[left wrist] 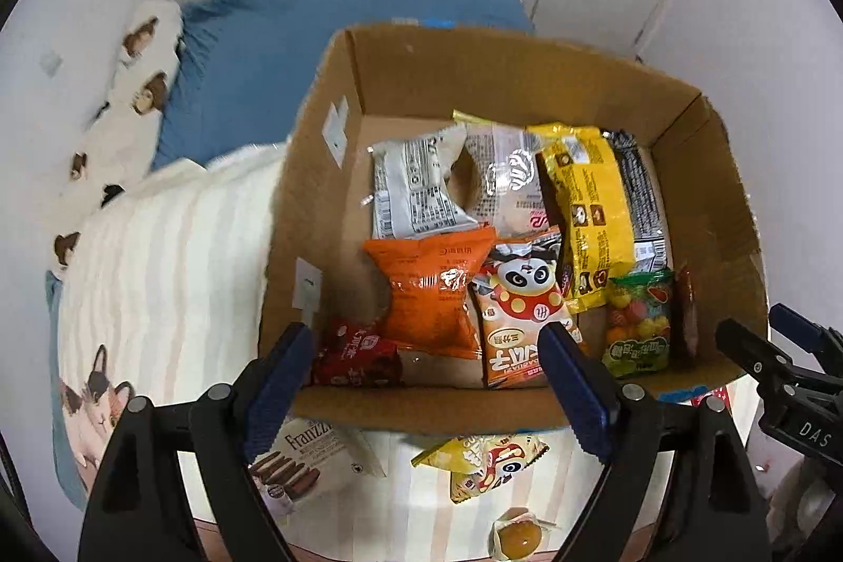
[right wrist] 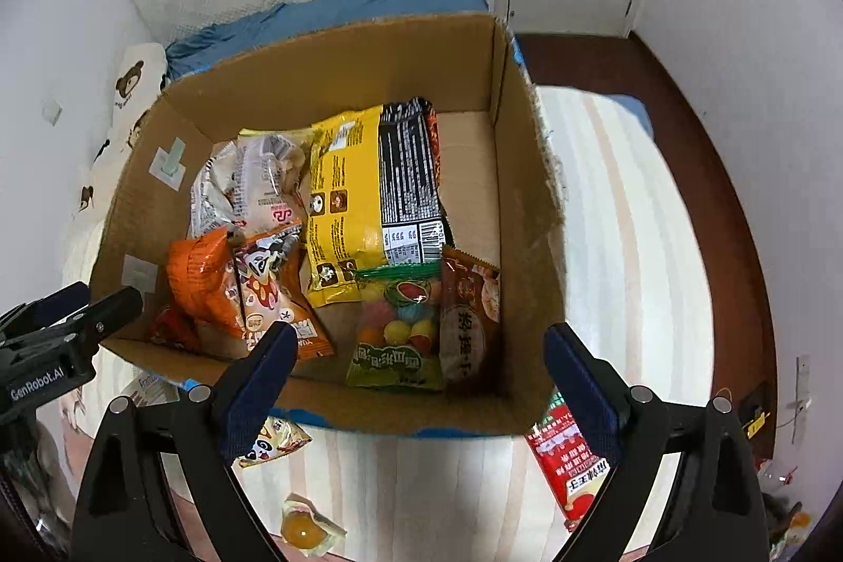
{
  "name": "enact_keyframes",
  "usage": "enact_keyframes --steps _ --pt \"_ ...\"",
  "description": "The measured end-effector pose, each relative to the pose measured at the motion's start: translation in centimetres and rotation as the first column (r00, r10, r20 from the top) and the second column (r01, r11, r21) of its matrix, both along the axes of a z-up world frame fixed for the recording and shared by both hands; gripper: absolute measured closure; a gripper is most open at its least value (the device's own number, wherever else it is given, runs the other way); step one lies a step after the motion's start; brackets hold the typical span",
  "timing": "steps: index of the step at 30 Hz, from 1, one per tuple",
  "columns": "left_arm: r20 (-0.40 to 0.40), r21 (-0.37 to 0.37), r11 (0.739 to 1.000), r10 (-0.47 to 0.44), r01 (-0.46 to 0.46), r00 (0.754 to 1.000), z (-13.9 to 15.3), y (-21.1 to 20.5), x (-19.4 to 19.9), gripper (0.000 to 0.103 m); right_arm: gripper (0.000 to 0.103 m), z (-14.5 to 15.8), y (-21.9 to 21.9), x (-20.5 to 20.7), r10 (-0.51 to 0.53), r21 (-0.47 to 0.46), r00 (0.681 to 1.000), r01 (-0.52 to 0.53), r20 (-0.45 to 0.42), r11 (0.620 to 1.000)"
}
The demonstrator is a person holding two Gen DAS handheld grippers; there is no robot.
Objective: Organize snacks
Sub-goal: 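Grasp the Franzzi cookie pack with left tool while right grasps the yellow panda chip bag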
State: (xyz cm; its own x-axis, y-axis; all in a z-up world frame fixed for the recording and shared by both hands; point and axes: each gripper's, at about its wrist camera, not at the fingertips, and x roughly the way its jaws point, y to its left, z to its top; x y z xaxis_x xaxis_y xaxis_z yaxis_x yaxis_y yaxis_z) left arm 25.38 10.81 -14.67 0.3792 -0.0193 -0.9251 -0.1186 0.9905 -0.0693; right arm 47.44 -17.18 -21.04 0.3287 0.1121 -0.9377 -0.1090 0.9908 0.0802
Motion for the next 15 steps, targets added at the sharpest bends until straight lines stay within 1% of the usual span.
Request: enact_keyframes --steps 3,4,7,11,15 --pt "0.043 0.011 1.0 0.002 -0.002 0.999 0.9 -0.5 -1.3 0.016 0.007 1.6 0.1 -1.5 0.009 -0.015 0.998 -0.008 0.065 1.0" --pt "0.053 0.016 1.0 -0.002 0.001 0.999 1.1 -0.7 -1.7 0.016 0.007 2.4 0.1 -2.2 0.015 -0.024 0.995 -0.013 0.097 1.0" --pt "0.104 0.038 0.999 -0.002 -0.002 0.995 2.1 -1.4 -3.6 0.016 0.007 3.9 0.2 -3.9 0.018 -0.038 0.987 -0.012 0.157 0.999" --pt "0.174 0.07 0.998 -0.02 0.007 0.985 3.9 -2.5 -6.2 0.016 0.007 5.8 0.0 -6.2 0.02 -0.026 0.979 -0.015 0.204 1.0" --pt "0.231 0.098 0.995 -0.046 0.024 0.972 5.8 -3.3 -8.3 0.016 0.007 7.7 0.1 -8.8 0.036 -0.042 0.964 -0.026 0.265 0.999"
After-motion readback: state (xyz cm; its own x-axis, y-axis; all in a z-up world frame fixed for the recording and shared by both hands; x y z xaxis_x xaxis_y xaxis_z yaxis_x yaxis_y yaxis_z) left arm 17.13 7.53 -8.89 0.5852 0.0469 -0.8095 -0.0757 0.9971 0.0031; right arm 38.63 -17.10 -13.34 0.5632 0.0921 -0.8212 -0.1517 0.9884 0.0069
